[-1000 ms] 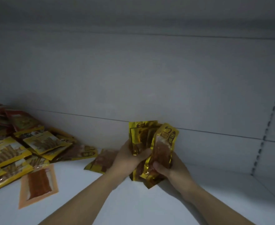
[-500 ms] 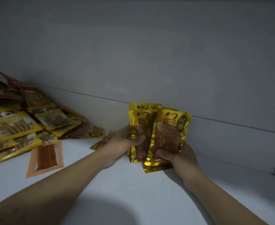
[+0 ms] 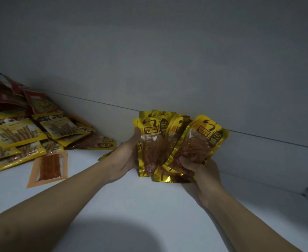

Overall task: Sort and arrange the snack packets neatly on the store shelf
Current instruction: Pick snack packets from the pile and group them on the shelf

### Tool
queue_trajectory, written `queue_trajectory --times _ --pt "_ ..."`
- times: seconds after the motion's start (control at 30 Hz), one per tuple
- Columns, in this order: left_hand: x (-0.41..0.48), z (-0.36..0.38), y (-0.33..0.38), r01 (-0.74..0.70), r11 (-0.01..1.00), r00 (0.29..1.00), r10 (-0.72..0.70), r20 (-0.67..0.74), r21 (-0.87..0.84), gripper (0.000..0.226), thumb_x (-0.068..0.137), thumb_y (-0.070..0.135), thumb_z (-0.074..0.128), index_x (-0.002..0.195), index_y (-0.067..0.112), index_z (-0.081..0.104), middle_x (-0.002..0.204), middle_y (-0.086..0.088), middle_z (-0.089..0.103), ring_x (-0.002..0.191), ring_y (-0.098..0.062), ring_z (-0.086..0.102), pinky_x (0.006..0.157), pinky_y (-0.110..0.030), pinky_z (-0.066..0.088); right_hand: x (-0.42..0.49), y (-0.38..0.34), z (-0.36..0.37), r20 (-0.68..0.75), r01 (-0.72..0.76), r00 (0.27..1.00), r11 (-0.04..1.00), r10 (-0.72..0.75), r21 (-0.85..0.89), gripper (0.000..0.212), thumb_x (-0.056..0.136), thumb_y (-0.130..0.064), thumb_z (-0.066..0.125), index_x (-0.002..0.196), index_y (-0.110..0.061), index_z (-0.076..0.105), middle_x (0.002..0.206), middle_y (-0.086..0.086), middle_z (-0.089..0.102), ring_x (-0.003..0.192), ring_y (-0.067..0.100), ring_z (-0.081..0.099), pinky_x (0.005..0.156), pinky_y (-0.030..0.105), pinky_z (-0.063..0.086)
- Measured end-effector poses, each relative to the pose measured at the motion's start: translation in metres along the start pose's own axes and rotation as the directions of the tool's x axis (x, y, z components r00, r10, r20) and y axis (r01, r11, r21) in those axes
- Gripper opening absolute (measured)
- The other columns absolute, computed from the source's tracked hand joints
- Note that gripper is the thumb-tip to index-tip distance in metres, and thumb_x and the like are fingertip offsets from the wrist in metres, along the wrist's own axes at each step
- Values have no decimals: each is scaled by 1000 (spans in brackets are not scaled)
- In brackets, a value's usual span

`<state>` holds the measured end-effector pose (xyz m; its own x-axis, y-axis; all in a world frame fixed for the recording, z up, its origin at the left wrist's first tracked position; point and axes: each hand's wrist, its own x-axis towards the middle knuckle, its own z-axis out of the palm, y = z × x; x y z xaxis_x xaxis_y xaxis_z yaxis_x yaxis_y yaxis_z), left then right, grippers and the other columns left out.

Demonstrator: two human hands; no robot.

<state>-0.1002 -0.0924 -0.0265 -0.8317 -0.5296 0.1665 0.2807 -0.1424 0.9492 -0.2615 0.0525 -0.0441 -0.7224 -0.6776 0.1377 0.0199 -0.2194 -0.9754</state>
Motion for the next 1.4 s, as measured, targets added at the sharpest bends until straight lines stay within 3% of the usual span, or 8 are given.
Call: queue_trajectory --times 0.13,0.33,0.5,0.6,0.73,0.97,1.17,1.4 --pt "6 -1 -9 -8 986 996 21 81 -169 67 97 66 17 140 28 52 146 -2 53 134 -25 51 110 -51 41 -4 -2 2 -35 33 999 999 -33 -23 32 71 -7 84 99 -17 71 88 -8 77 78 10 74 67 26 52" --pt "15 5 -17 9 997 995 -1 100 -77 59 86 67 51 132 31 63 140 -2 59 131 -25 54 114 -54 34 -10 -7 -1 -28 39 999 992 -42 -116 42 69 -9 84 107 -19 70 96 -8 77 87 12 73 79 33 53" --pt "13 10 -14 -6 988 999 0 35 157 50 84 69 49 123 39 62 118 -1 69 113 -19 65 106 -47 44 -14 -10 5 30 8 1000 985 -2 -175 66 49 -26 87 112 -20 68 101 -6 76 96 17 72 91 40 54" --pt "12 12 -14 16 990 1000 -18 20 137 51 83 68 57 124 39 62 121 10 70 112 -13 67 98 -47 51 -16 -11 6 65 11 998 983 1 -185 74 45 -24 94 114 -19 67 105 -3 76 100 21 71 98 47 51" --pt "11 13 -8 4 990 999 -9 37 142 56 75 65 66 122 36 66 114 7 73 104 -13 70 74 -30 55 -21 -12 11 107 69 993 975 -47 -212 59 52 -25 86 108 -20 69 104 -3 76 98 18 71 96 45 52" --pt "8 9 -2 58 983 989 -81 125 176 40 80 49 70 115 30 71 114 -1 73 105 -20 70 66 -33 55 -31 -16 10 96 156 986 954 -135 -258 54 53 -25 83 105 -20 70 101 -6 76 95 13 72 87 35 54" --pt "6 4 -2 100 992 967 -114 228 74 34 73 37 78 105 27 76 123 -12 69 119 -31 62 102 -50 50 -39 -21 10 109 187 981 928 -159 -324 53 57 -27 86 107 -17 70 101 -7 76 96 12 71 86 33 53" --pt "4 1 0 74 989 947 -111 302 132 34 60 47 83 92 35 79 98 4 76 86 -9 72 60 -20 54 -37 -20 7 107 168 984 938 -142 -304 44 65 -20 86 106 -19 69 98 -9 76 92 9 71 80 26 51"
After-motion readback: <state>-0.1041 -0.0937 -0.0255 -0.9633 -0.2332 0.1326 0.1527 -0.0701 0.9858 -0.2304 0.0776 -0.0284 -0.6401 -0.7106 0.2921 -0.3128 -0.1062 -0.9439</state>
